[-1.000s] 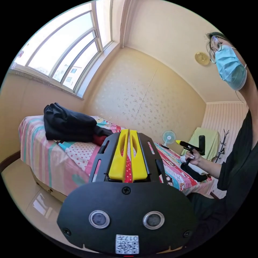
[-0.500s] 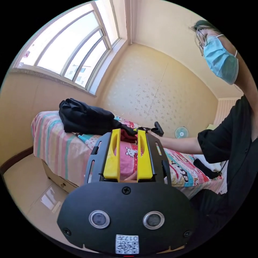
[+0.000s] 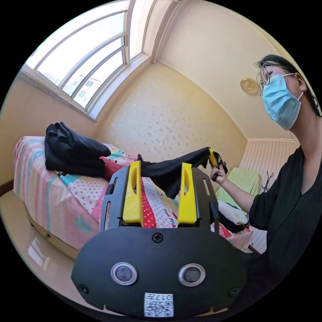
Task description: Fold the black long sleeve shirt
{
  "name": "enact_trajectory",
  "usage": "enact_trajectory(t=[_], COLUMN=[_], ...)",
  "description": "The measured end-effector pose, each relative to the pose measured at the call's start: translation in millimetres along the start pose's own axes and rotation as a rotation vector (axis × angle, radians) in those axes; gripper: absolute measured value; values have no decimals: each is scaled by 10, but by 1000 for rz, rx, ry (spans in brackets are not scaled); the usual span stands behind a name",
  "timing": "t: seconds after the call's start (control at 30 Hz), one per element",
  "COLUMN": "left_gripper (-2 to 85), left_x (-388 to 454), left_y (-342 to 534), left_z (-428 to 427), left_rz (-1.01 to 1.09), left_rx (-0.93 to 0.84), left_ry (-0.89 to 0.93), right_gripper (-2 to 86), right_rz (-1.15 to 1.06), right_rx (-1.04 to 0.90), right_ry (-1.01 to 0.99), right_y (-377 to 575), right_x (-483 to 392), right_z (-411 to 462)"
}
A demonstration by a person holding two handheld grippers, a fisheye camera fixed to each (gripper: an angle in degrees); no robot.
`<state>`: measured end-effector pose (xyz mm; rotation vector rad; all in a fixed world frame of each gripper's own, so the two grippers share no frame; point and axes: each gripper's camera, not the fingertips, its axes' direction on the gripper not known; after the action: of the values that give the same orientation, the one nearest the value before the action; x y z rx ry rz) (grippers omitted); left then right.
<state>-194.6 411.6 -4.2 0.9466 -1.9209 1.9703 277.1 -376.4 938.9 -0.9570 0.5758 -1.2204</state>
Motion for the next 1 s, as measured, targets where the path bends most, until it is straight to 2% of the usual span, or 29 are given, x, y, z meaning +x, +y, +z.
enact_trajectory(t=[0.1, 0.17, 0.23, 0.3, 0.37, 0.43, 0.53, 0.67, 0.73, 0.9, 0.97, 1.0], left_gripper=[180, 182, 182, 183, 183, 183, 183, 186, 193, 204, 202, 202], left_x=[159, 262, 374, 559, 716, 862, 1097, 1445, 1601, 1842, 1920, 1980], left_y=[-4, 5, 19, 32, 26, 24, 63, 215, 310, 636, 630, 600], left_z=[112, 212, 324, 447, 546, 652, 860, 1262, 1445, 2064, 2141, 2160], left_rz=[-15, -21, -28, -1, 36, 68, 97, 95, 101, 4, 24, 65], left_rx=[-56, -103, -149, -182, -223, -264, -323, -435, -474, -592, -578, -565], left_ry=[55, 90, 126, 149, 158, 168, 210, 320, 362, 469, 471, 448], right_gripper=[36, 42, 51, 77, 111, 115, 122, 137, 143, 114, 54, 51], right_rz=[1, 172, 272, 394, 539, 546, 511, 454, 477, 628, 583, 545], right_rx=[-158, -337, -465, -505, -414, -291, -139, -82, -90, -106, 65, 124], right_ry=[-72, -124, -35, 44, 77, 99, 309, 639, 684, 590, 424, 395], right_y=[325, 965, 1587, 2131, 2589, 2715, 2672, 2502, 2488, 2701, 2726, 2702], right_x=[-432, -480, -518, -526, -547, -654, -894, -997, -862, -303, -350, -414], right_z=[-335, -330, -292, -340, -581, -857, -1330, -1733, -1775, -1626, -1586, -1582])
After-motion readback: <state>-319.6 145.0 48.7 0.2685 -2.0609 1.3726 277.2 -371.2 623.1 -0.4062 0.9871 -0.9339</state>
